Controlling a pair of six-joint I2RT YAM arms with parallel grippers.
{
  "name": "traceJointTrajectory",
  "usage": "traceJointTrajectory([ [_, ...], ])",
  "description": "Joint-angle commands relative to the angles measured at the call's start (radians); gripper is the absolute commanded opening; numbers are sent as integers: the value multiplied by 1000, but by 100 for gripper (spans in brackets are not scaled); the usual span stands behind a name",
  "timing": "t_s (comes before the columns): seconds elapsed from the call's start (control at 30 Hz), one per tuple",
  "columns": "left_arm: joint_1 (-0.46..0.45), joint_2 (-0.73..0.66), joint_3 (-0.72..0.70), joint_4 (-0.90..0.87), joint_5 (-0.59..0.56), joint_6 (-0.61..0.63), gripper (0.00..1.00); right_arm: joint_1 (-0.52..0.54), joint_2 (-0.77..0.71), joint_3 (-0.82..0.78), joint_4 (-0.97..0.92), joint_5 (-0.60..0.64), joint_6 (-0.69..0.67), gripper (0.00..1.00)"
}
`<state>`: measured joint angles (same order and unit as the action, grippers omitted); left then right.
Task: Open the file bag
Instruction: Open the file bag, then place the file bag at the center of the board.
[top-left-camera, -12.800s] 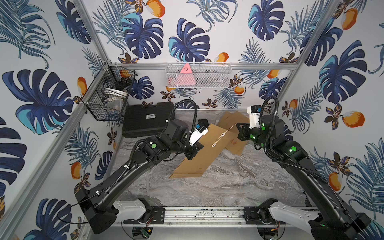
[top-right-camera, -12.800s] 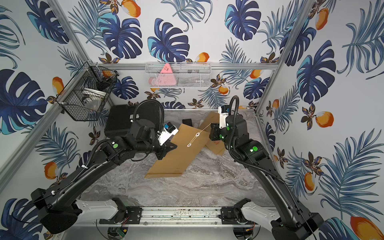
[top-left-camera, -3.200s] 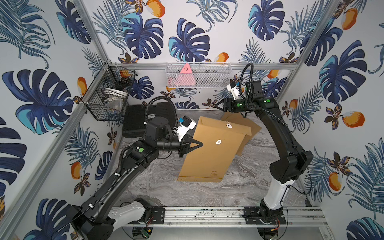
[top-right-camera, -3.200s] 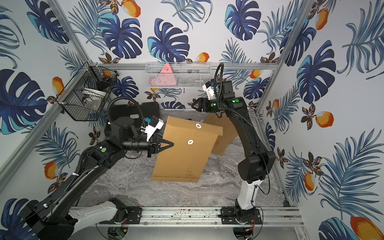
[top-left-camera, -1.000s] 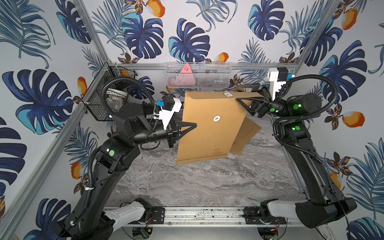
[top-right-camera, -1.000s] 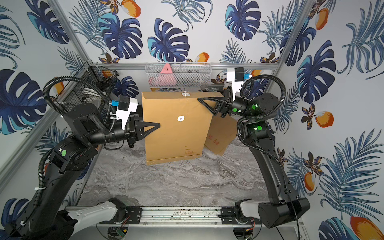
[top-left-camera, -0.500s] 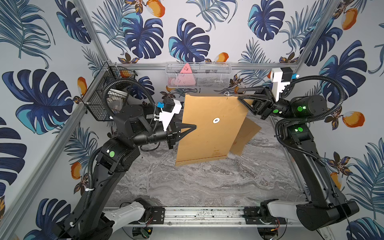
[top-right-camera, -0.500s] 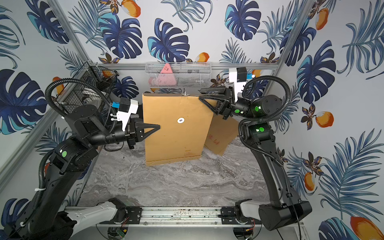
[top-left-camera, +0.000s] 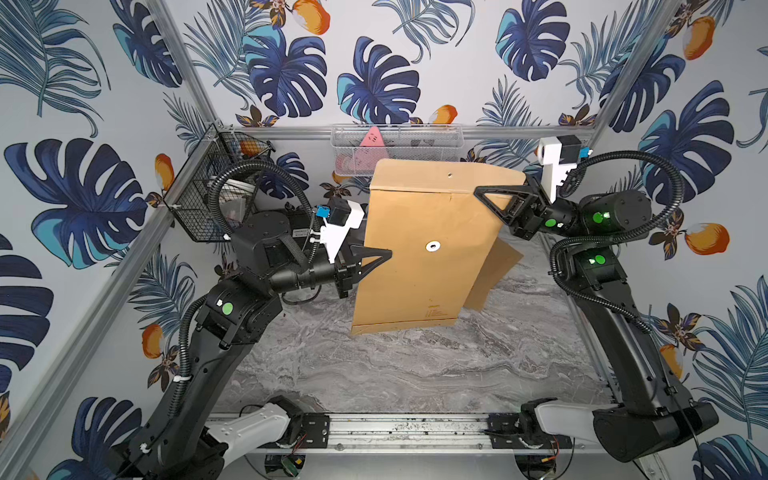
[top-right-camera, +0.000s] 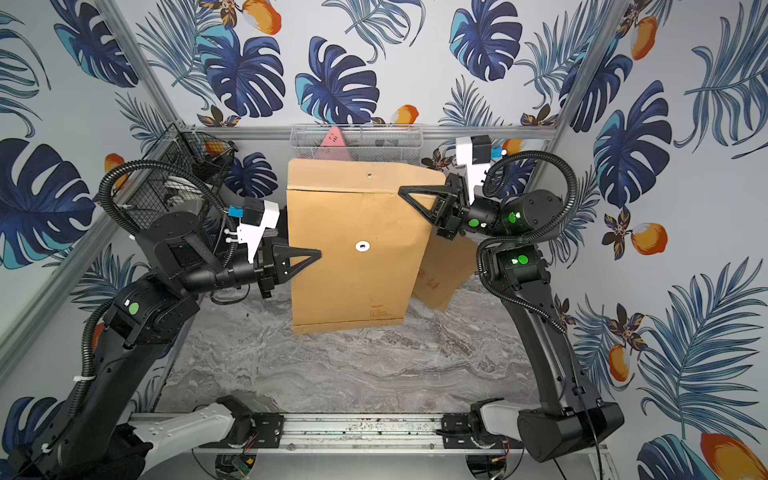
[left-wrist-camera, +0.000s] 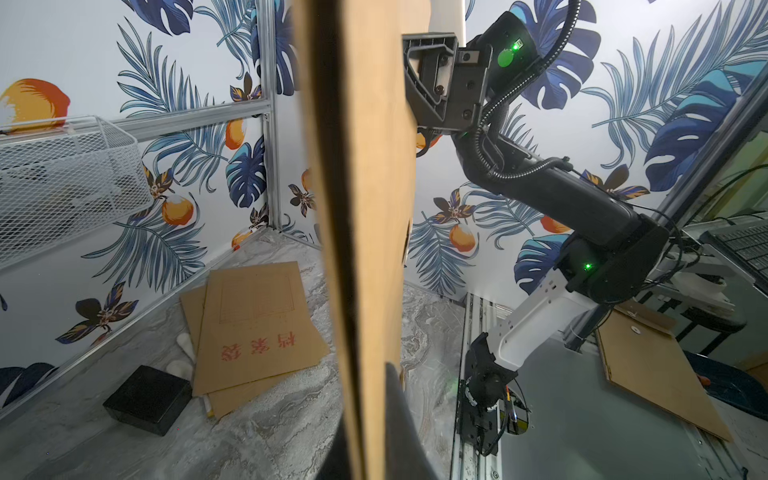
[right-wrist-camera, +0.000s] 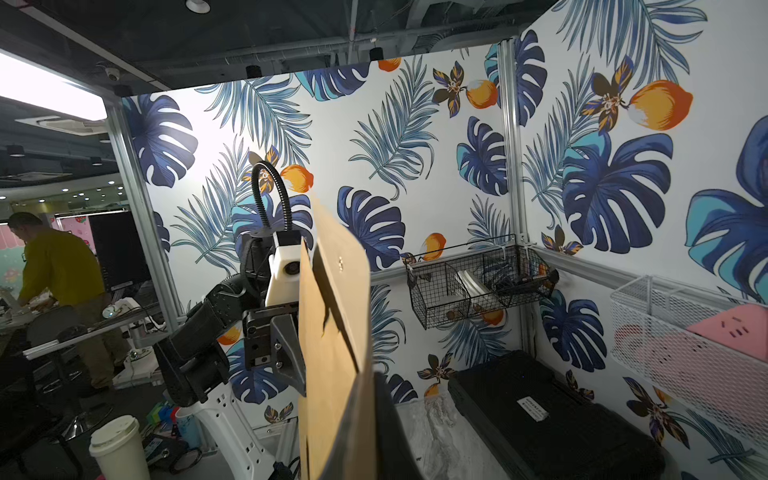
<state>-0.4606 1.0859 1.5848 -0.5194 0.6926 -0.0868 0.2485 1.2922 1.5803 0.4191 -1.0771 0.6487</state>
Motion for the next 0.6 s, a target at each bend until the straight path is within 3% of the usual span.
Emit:
traceJointTrajectory([
  [0.0,0,-3,-16,43,-34,-29,0,2,-17,17,-147,44,-89,0],
  [0.03,1,-3,-28,49,-57,-43,9,2,-20,15,-169,52,-93,0],
  [0.17,1,-3,-87,52,-165,-101,66,2,-39,27,-380,134,-195,0],
  [0.2,1,-4,-106,40,-205,-116,74,3,-46,28,-451,178,-229,0],
  [0.33,2,-9,-192,-9,-399,-141,93,4,-74,22,-648,323,-331,0],
  [0.47,32,33,-202,-65,-557,-151,95,42,-85,4,-728,424,-371,0],
  [0.57,106,82,-161,-99,-619,-171,96,114,-70,-10,-746,471,-383,0],
])
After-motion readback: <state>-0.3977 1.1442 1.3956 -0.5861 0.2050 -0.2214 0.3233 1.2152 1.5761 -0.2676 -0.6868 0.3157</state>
